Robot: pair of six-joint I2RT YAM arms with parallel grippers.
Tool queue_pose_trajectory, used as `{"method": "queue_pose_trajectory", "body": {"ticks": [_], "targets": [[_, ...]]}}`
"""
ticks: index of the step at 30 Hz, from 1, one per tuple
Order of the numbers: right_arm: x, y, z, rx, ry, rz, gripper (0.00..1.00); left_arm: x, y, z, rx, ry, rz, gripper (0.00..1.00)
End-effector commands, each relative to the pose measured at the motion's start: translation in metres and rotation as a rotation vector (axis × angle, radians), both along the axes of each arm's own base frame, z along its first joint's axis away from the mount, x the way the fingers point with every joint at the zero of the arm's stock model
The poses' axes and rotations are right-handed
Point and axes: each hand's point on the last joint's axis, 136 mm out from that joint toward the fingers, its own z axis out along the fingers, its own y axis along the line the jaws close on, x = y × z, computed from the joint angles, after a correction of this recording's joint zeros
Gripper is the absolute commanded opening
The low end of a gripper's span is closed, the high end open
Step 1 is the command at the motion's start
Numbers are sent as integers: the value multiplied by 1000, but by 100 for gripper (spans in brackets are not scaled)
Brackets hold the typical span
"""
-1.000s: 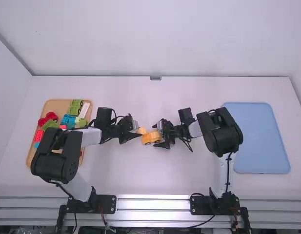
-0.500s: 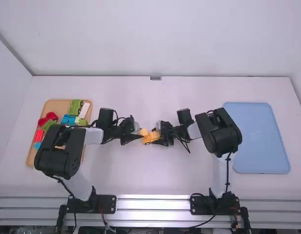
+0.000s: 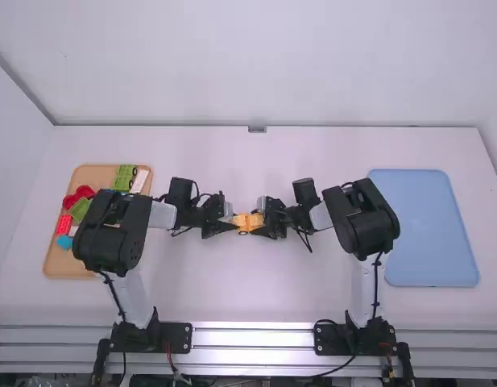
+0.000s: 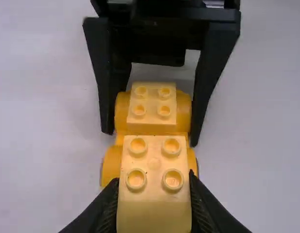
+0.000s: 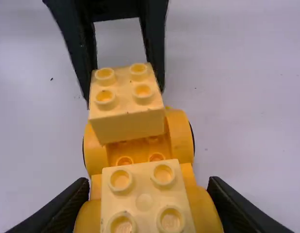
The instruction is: Assemble lego blocks to make yellow taxi
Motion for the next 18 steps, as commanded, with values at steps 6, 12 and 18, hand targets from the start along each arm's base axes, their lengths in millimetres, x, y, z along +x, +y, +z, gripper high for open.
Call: {"method": "queue_pose_trajectory", "body": {"ticks": [6,12,18], "targets": [[2,-6,-15,-60,35,-49,56,1,-10,9,-15,-84,-105,15],[1,-5,-14,-59,35,-46,56,-5,-24,-7,92,-92,-129,12],[1,-5,-14,-57,37,-44,56,4,-25,-10,123,-68,-68,9]]}}
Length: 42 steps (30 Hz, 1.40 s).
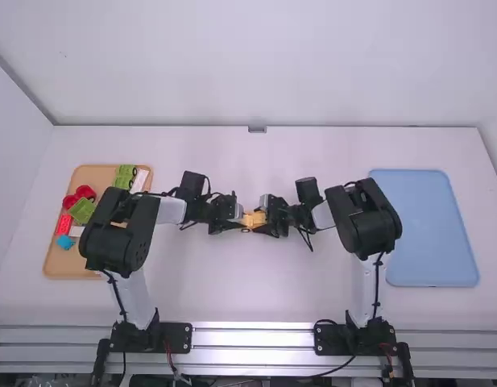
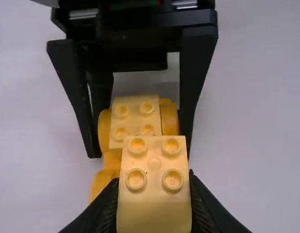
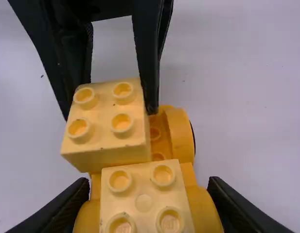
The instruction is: Assemble lego blocks to make yellow taxi
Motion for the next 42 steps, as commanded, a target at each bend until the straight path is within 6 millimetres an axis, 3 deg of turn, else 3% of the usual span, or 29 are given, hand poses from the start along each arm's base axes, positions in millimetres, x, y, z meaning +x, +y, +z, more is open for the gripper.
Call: {"method": "queue_pose_trajectory", "body": {"ticks": [1,6,11,15,18,19,23,31,36,38,40,42], "targets": [[-5,1,-13,-49,29,-15,56,2,-1,-10,38,32,35,9],[-5,1,-13,-48,29,-15,56,5,0,-7,24,22,39,11],[-5,1,-13,-48,28,-15,57,-4,-7,-11,36,61,27,13],[-5,1,-13,-48,28,-15,57,-4,-6,-11,35,62,28,23],[-5,1,-13,-49,28,-15,57,-5,-6,-11,36,64,27,45],[-5,1,-13,-48,28,-15,57,-5,-6,-11,36,64,28,58],[-5,1,-13,-48,29,-15,58,-2,-6,-10,34,55,28,70],[-5,1,-13,-48,28,-15,58,5,-7,2,-10,46,24,72],[-5,1,-13,-49,29,-15,58,4,-9,7,-39,44,9,66],[-5,1,-13,-48,29,-15,58,4,-10,7,-41,43,6,62],[-5,1,-13,-49,28,-15,58,4,-9,7,-40,47,8,43],[-5,1,-13,-48,29,-15,58,3,-9,6,-40,51,8,40]]}}
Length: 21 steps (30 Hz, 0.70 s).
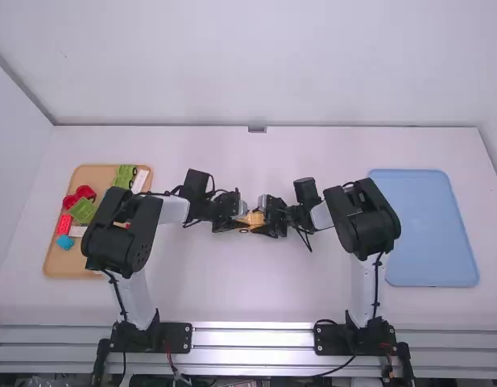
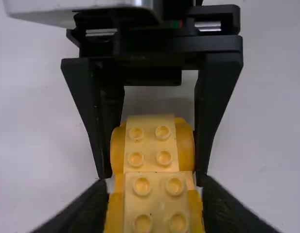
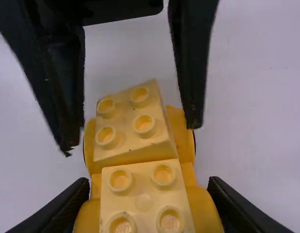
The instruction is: Assemble lego blocks to make yellow taxi
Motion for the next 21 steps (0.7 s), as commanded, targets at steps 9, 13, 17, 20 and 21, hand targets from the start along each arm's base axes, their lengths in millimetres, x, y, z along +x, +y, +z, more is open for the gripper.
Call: {"method": "queue_pose_trajectory", "body": {"ticks": [9,13,17,20,21], "targets": [[-3,-3,-13,-46,29,-24,58,-4,3,-6,7,54,5,31],[-3,-3,-13,-46,29,-24,58,-3,3,-6,5,86,27,22],[-3,-3,-13,-46,29,-24,58,-3,3,-6,3,117,45,18],[-3,-3,-13,-46,29,-24,58,-4,3,-7,2,131,51,17],[-3,-3,-13,-46,29,-24,58,-3,3,-7,0,148,62,15]]}}
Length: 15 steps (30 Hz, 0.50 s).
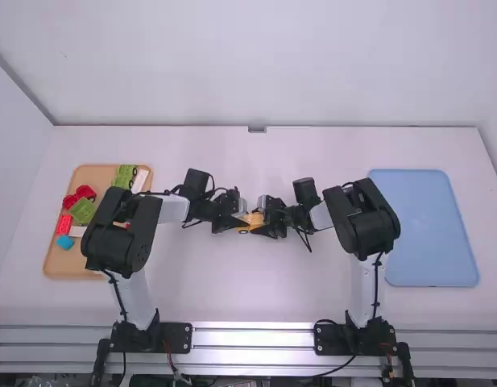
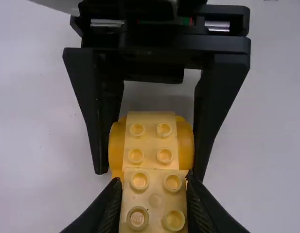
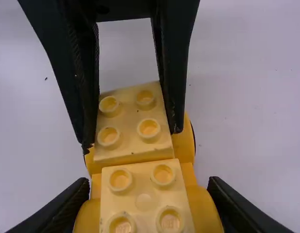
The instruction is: Assemble lego blocks to make yellow taxi
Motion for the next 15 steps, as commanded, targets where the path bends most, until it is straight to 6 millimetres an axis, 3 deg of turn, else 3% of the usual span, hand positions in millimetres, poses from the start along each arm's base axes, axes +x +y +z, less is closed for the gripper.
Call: {"method": "queue_pose_trajectory", "body": {"ticks": [1,12,14,15], "targets": [[-2,-4,-13,-47,29,-29,58,-2,0,-5,-10,62,20,15],[-2,-4,-13,-47,29,-28,58,-1,-2,-12,-18,103,41,22],[-2,-4,-13,-47,29,-28,58,-1,-2,-12,-19,98,40,47],[-1,-4,-13,-48,29,-29,58,1,-3,-11,-21,90,41,64]]}}
